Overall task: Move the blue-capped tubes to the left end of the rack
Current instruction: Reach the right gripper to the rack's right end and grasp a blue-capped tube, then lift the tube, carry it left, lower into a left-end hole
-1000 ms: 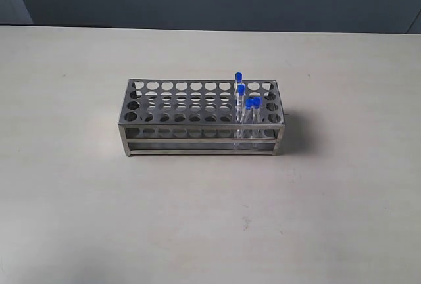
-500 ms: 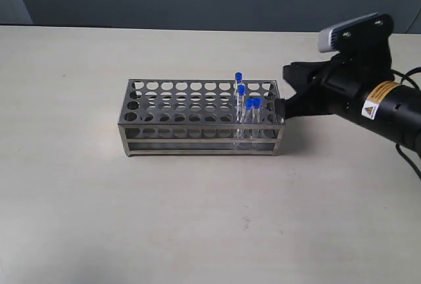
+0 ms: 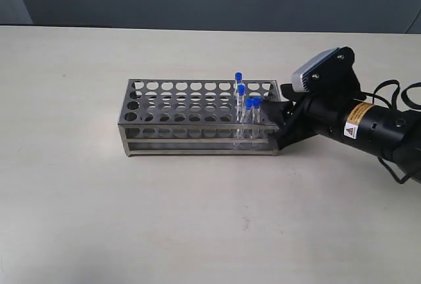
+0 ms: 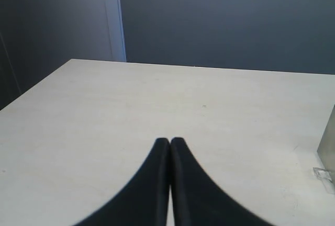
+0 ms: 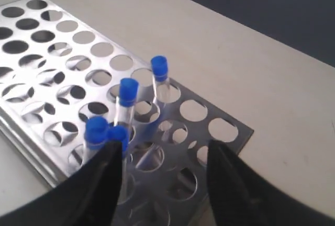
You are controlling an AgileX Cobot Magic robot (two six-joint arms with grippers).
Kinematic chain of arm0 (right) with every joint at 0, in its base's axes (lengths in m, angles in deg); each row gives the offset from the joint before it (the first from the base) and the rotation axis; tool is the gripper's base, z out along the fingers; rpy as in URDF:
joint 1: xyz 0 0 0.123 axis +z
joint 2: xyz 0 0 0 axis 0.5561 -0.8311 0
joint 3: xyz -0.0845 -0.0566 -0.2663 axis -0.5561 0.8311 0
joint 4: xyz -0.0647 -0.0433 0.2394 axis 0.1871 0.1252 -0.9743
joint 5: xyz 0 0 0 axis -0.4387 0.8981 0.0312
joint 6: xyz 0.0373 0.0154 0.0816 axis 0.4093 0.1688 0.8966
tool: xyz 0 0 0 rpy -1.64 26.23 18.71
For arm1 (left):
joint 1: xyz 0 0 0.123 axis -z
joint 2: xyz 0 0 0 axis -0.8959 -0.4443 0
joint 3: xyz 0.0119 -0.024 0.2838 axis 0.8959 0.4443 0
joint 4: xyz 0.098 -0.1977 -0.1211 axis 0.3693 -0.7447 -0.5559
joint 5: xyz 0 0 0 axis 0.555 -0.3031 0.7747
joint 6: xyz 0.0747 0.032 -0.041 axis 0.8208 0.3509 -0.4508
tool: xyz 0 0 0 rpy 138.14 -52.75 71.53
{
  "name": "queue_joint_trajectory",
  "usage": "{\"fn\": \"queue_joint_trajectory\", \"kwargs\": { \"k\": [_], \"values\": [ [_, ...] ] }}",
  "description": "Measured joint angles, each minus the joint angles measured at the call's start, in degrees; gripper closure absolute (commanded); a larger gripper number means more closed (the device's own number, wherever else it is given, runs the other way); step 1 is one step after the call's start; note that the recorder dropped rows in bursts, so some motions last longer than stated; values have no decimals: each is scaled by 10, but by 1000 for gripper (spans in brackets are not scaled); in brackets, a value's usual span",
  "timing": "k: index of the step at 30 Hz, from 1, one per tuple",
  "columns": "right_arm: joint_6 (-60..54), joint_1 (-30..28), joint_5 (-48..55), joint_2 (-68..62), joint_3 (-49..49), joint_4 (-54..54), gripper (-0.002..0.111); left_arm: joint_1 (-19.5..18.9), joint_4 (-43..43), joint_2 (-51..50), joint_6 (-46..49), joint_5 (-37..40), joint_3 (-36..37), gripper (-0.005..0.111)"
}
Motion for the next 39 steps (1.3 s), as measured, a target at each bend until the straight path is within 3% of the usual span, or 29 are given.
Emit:
{"fn": "queue_joint_trajectory", "kwargs": {
  "k": [7, 28, 31, 35, 39],
  "values": [
    [52, -15, -82, -10, 0, 71, 60, 0, 0, 0, 0, 0, 0, 106],
    [62, -15, -99, -93, -34, 54, 60, 0, 0, 0, 0, 0, 0, 106],
    [62, -15, -101, -94, -34, 53, 74, 0, 0, 0, 0, 0, 0, 106],
    [62, -15, -105, -95, -34, 55, 109, 0, 0, 0, 0, 0, 0, 106],
    [70, -13, -112, -95, -34, 59, 108, 0, 0, 0, 0, 0, 0, 106]
  ]
}}
